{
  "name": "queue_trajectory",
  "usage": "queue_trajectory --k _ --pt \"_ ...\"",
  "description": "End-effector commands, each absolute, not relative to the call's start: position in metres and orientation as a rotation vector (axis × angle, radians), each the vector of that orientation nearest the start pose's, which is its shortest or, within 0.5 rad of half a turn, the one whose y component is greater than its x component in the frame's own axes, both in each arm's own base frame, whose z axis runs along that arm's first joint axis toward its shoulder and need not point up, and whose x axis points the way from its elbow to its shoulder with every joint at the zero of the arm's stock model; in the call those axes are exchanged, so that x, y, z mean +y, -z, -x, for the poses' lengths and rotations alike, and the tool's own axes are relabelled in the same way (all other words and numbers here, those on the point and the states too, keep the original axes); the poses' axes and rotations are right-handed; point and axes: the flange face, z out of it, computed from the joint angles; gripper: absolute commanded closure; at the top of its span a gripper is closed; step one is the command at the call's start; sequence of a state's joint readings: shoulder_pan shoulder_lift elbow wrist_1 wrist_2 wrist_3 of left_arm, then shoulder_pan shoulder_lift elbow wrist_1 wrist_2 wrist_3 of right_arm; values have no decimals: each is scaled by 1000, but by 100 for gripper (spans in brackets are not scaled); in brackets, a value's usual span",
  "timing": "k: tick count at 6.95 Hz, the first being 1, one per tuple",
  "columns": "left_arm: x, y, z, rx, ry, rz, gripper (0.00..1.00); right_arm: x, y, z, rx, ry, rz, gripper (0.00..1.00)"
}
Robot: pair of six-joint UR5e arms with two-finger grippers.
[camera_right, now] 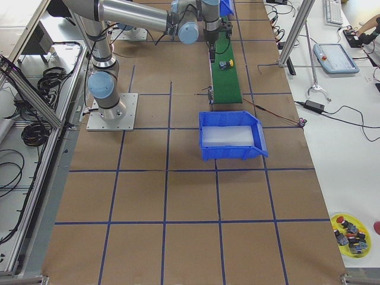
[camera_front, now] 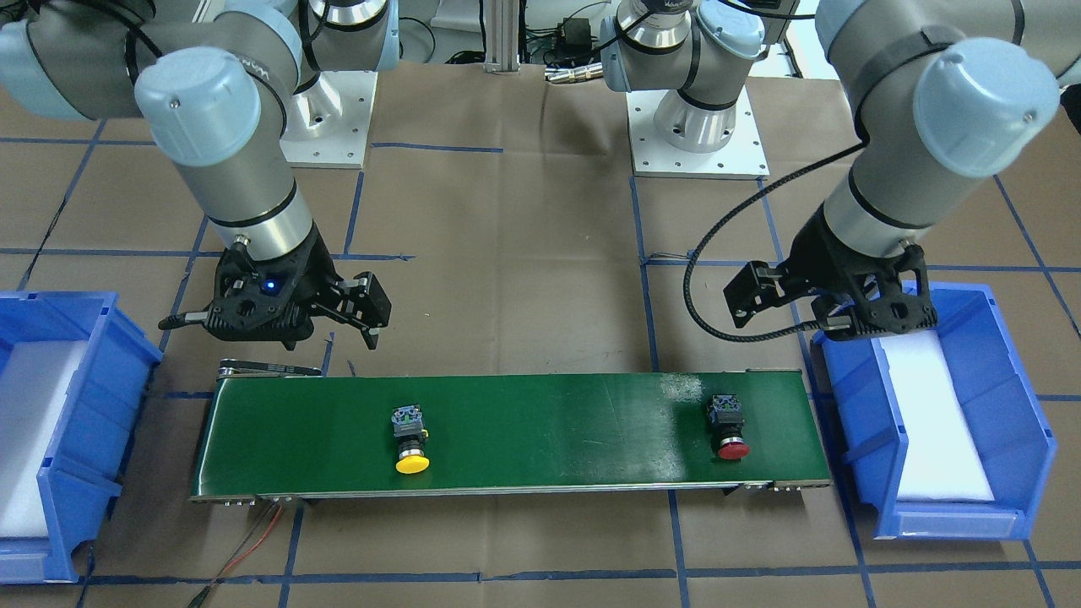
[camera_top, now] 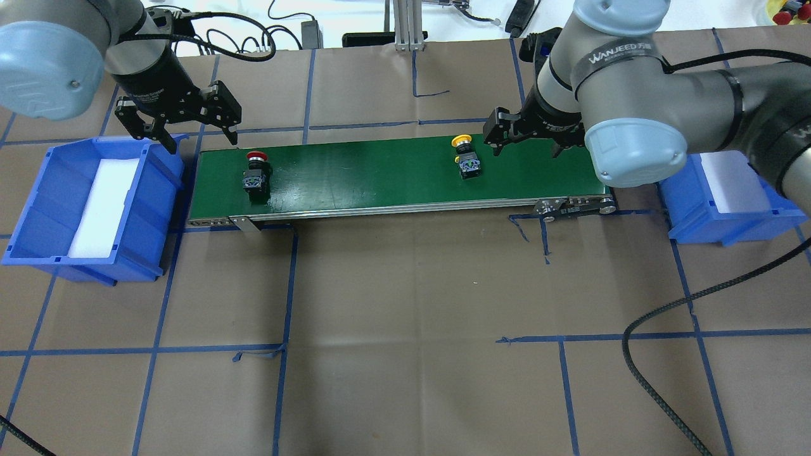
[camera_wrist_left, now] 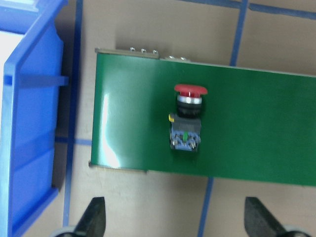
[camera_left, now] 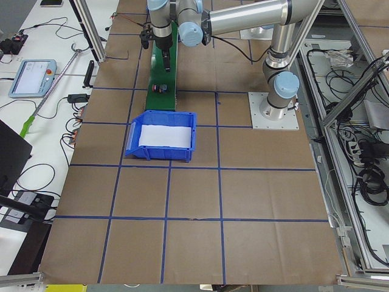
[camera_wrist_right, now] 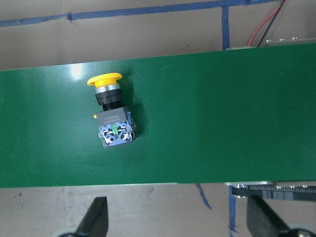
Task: Transport two buttons from left to right
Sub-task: 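Grasp the yellow button on the belt with the right gripper while the left gripper rises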
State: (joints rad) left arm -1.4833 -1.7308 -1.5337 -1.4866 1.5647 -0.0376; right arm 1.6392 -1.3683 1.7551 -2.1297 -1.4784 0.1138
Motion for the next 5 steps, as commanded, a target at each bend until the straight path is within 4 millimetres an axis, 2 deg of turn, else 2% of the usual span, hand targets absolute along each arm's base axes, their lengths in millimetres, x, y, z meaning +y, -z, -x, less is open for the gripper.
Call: queue_trajectory --k 1,2,3,5 --pt "-536 -450 123 3143 -99 167 0 -579 -304 -180 3025 222 -58 0" --pt "-528 -454 123 3141 -111 164 0 -593 -288 -181 3027 231 -58 0" --pt "-528 -455 122 3141 -111 167 0 -606 -289 -181 3028 255 -58 0" --pt "-521 -465 121 3142 -83 169 0 -614 -278 -182 3029 234 -70 0"
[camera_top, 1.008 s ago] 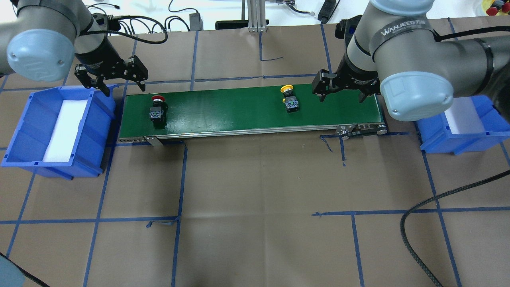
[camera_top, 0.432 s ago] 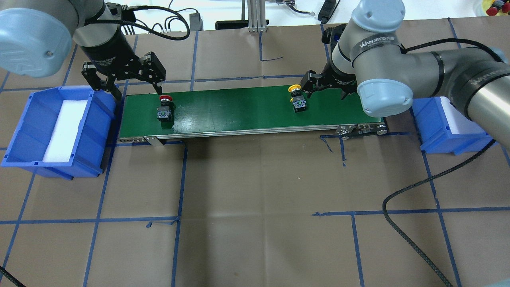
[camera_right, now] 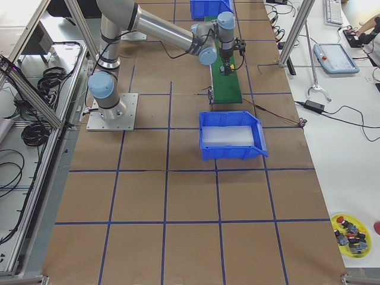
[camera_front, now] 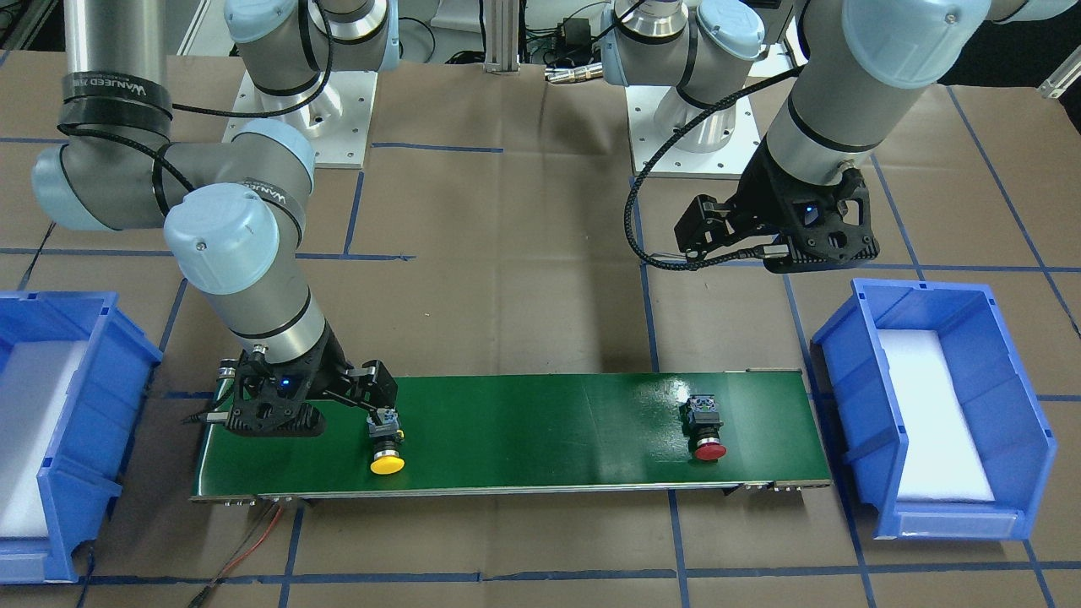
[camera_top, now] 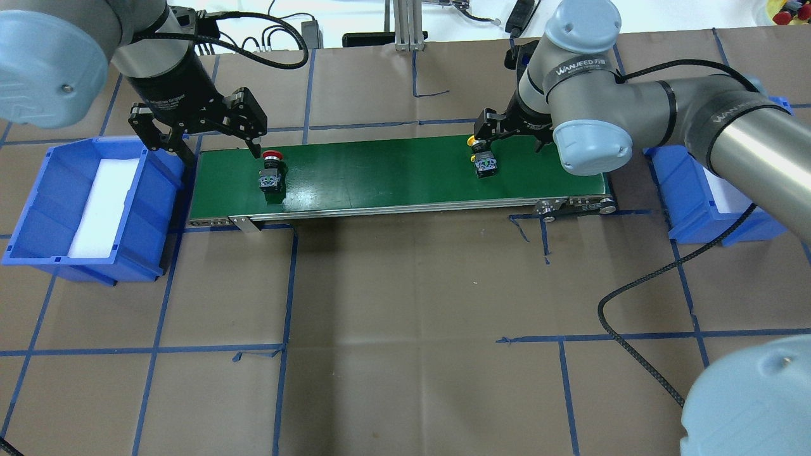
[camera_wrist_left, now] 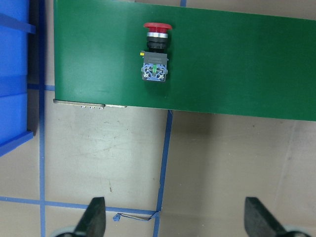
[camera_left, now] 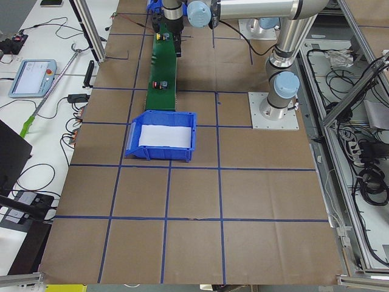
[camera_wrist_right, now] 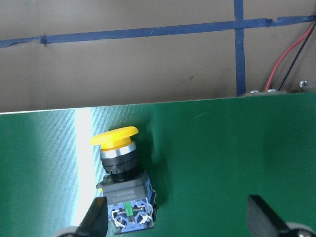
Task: Transport two buttons from left to right
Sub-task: 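Grasp the yellow button on the belt with the right gripper while the left gripper rises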
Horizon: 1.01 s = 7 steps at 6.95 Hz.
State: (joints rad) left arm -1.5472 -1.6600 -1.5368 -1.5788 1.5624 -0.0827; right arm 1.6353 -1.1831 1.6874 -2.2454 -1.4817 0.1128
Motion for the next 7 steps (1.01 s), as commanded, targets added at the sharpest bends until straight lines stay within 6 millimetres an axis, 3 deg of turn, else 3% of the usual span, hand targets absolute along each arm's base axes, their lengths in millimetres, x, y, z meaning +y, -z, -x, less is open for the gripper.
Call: queue_trajectory --k 1,5,6,7 --pt "-517 -466 119 3143 -80 167 0 -616 -270 -182 3031 215 -78 0" --pt "-517 -473 116 3148 -56 170 0 -613 -250 -182 3040 155 -88 0" --pt "-517 -472 117 3148 -58 165 0 -611 -247 -181 3051 136 -81 18" --pt "-517 -474 117 3148 -54 165 0 -611 -246 -174 3123 138 -69 54"
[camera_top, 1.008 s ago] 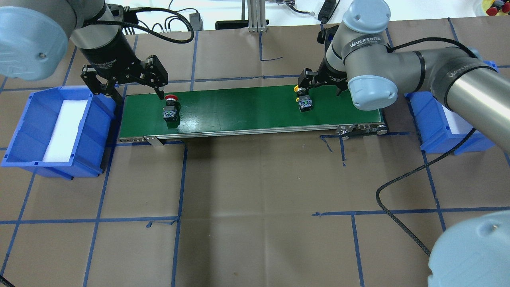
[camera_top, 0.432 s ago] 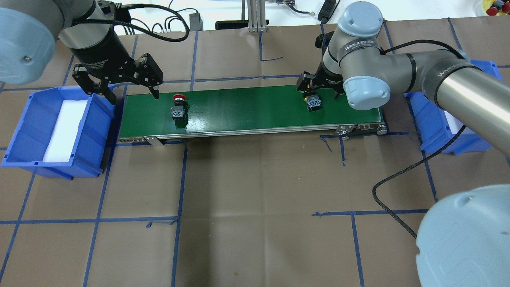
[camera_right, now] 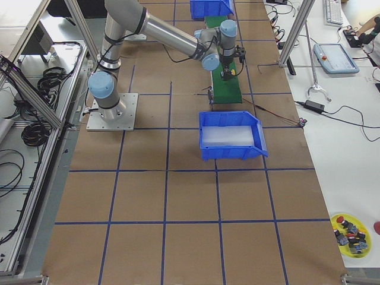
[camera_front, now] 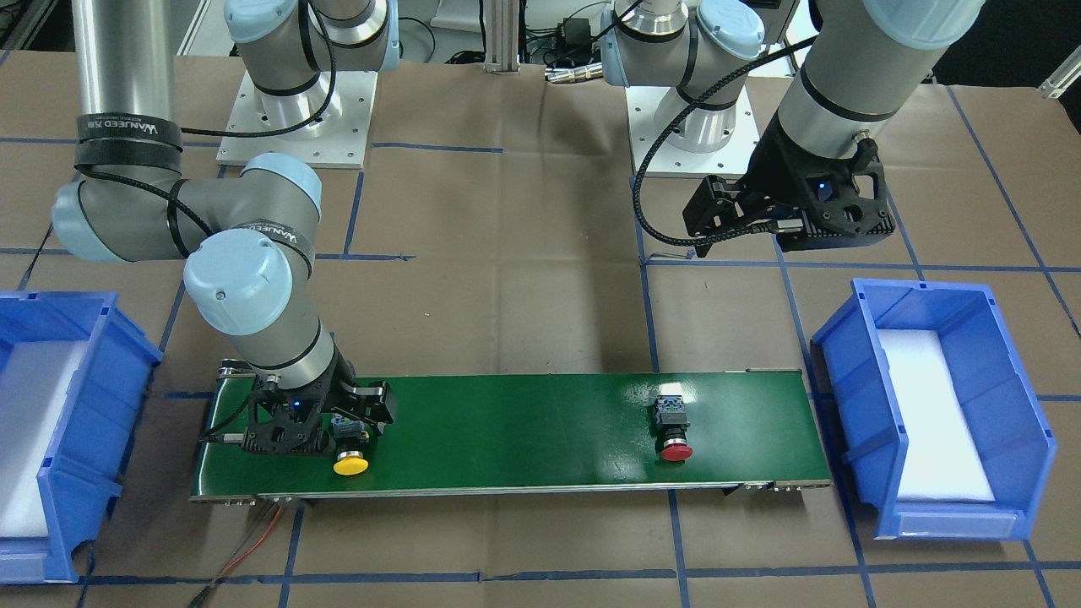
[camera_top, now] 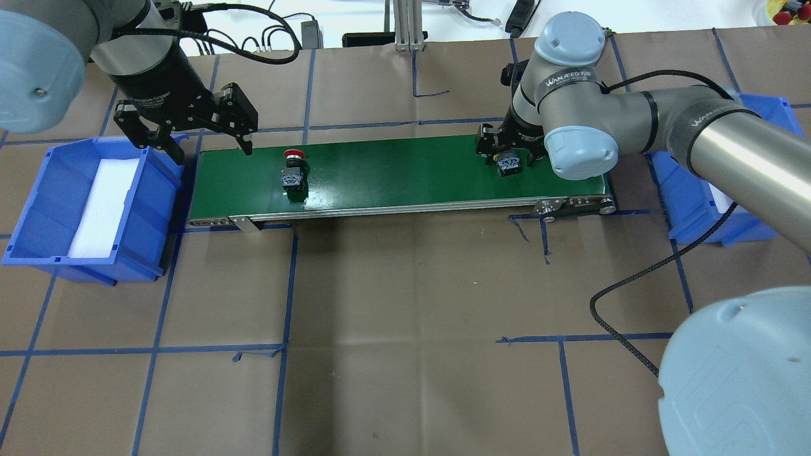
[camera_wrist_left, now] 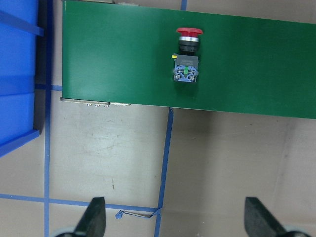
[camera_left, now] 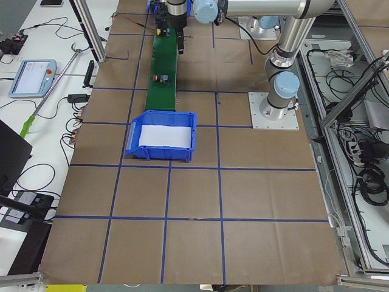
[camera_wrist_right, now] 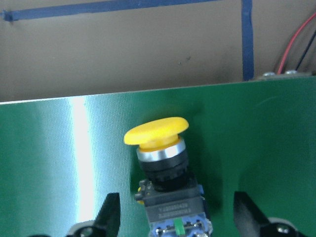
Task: Transport two buttons from left to right
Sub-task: 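Grasp the yellow button on the belt with the right gripper while the left gripper rises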
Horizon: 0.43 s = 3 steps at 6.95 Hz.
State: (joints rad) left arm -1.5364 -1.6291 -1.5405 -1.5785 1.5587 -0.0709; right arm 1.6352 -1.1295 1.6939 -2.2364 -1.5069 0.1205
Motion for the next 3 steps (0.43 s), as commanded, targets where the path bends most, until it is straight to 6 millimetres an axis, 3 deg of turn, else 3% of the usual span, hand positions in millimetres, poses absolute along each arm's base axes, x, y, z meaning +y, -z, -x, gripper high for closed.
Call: queue_trajectory --k 1,2,3 --pt "-517 -473 117 3148 -56 165 0 -610 -248 -169 3158 98 -76 91" --pt "-517 -471 117 3148 -61 167 0 -613 -257 -158 3165 109 -36 95" --pt "-516 -469 118 3148 -66 162 0 -618 -278 -135 3175 161 -8 95"
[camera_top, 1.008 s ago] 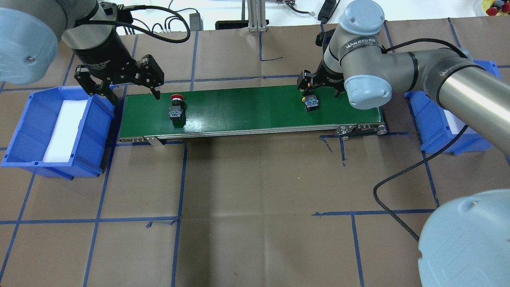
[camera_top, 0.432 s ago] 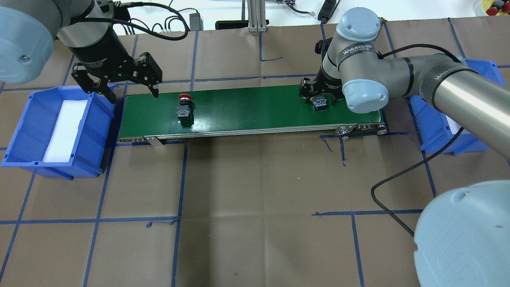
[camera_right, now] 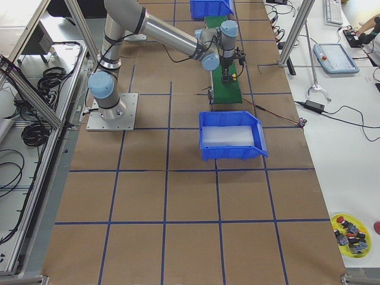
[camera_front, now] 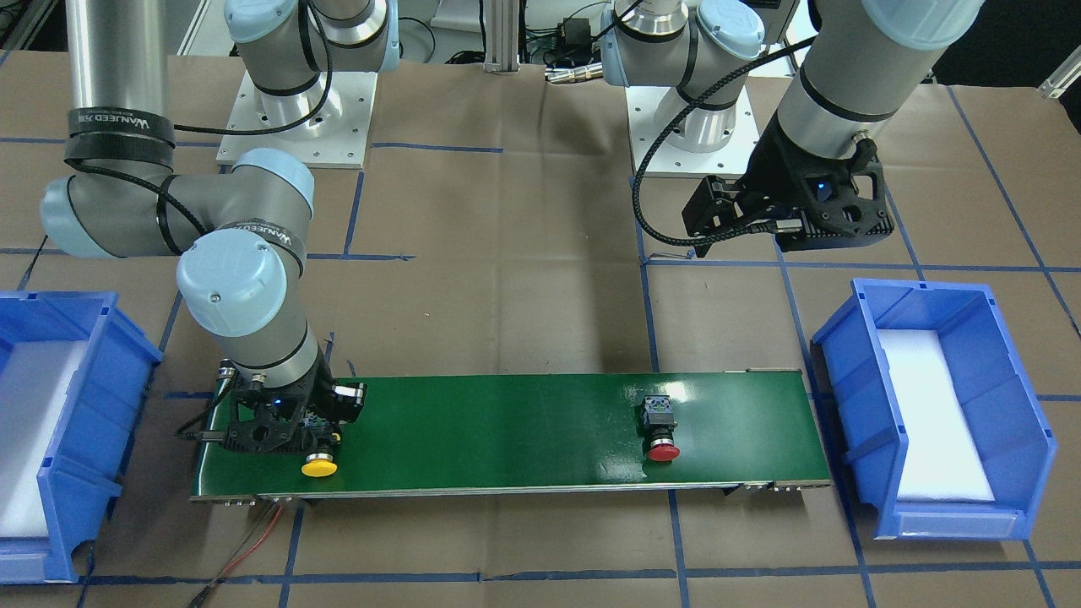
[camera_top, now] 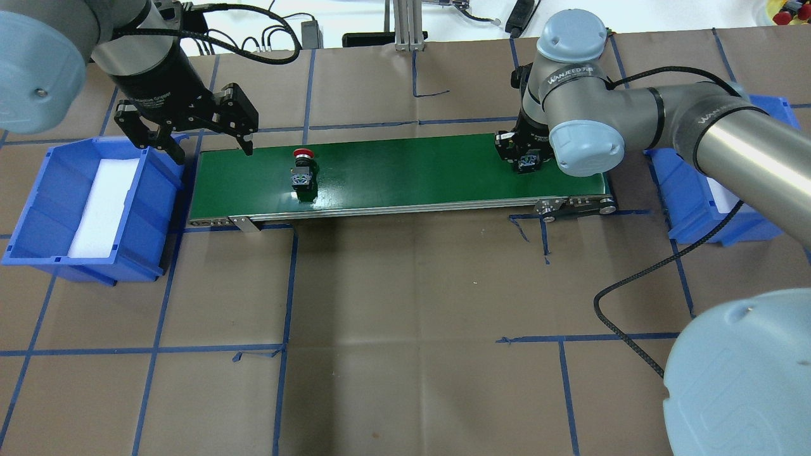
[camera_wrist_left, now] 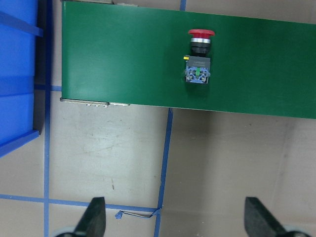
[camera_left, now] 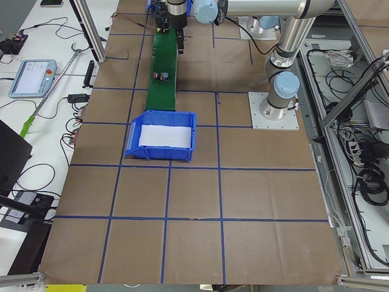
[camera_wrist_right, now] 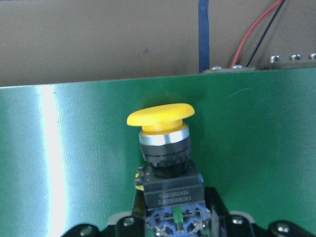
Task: Transport two buttons from left to right
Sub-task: 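Carry the yellow button into the right bin and release it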
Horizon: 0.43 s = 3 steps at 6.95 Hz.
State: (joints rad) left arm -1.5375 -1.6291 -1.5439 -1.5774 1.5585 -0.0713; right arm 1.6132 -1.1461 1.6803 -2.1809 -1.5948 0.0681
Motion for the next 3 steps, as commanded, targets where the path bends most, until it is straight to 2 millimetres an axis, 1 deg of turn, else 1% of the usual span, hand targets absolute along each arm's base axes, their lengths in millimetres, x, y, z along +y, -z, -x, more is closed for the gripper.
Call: queue_trajectory --k 1,2,3 --pt "-515 -470 118 3150 -63 162 0 -619 -322 -109 3175 201 -59 94" --pt "-515 -467 118 3148 -68 162 0 -622 -364 -64 3176 199 -30 93" --pt "-515 -468 118 3148 -66 165 0 -627 -406 0 3196 256 20 91"
